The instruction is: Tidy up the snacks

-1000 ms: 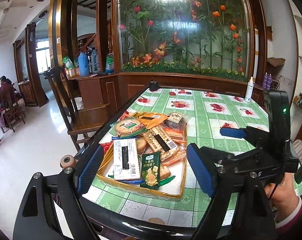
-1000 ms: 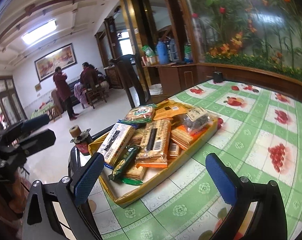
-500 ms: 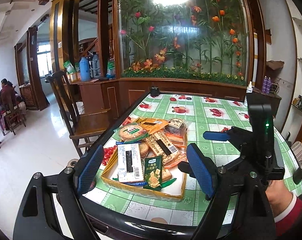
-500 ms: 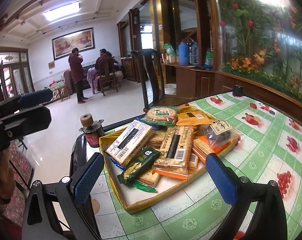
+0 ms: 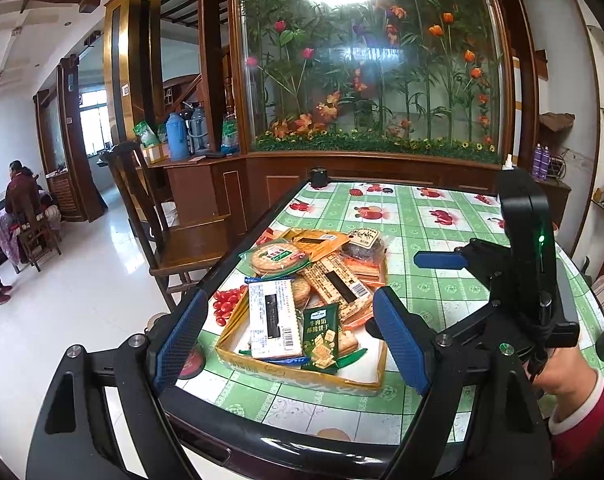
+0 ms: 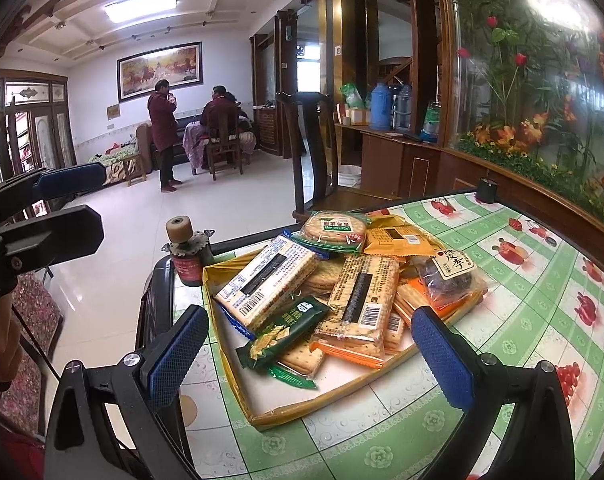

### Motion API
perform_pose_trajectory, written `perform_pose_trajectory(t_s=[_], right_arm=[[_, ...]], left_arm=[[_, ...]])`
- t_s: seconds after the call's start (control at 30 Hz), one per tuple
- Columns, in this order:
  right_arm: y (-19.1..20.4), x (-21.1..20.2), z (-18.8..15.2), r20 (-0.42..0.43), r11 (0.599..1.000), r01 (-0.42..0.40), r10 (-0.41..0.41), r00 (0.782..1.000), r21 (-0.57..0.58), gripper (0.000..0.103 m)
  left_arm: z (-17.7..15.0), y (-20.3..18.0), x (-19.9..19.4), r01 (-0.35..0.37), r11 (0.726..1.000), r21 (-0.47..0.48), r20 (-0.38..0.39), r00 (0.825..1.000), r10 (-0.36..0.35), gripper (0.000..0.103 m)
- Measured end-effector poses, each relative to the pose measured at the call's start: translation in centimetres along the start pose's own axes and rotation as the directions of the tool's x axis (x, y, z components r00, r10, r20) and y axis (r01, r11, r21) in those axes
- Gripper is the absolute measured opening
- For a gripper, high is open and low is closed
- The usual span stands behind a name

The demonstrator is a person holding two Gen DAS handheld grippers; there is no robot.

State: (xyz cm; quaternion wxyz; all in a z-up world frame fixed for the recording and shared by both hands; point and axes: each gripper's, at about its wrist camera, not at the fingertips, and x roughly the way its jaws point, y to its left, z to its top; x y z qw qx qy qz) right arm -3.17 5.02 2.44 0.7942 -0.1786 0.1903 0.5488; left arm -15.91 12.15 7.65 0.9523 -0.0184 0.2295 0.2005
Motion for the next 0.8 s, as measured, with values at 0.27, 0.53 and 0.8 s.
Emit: perform_pose_trajectory(t_s=[0.27, 0.53, 0.8], right_arm=[[0.2, -0.3, 0.2, 0.003, 0.999, 0.019, -0.019, 1.000, -0.031, 0.102], [0.2, -0.6, 0.3, 0.005, 0.998, 0.026, -0.026, 1.000, -0.051, 0.102], [0.6, -0.7, 0.3, 0.003, 0.997, 0.032, -0.032, 0.999, -0.065, 0.102]], left_arm=[[-0.8, 0.3, 0.5, 0.003, 1.000, -0.011, -0.030, 1.000, -0.003, 0.085], [-1.2, 0.7, 0.2, -0.009, 1.000, -0.015, -0.007, 1.000, 0.009, 0.085], [-1.2, 0.0, 0.0, -0.013, 1.000, 0.016, 0.003, 1.000, 0.013, 0.085]])
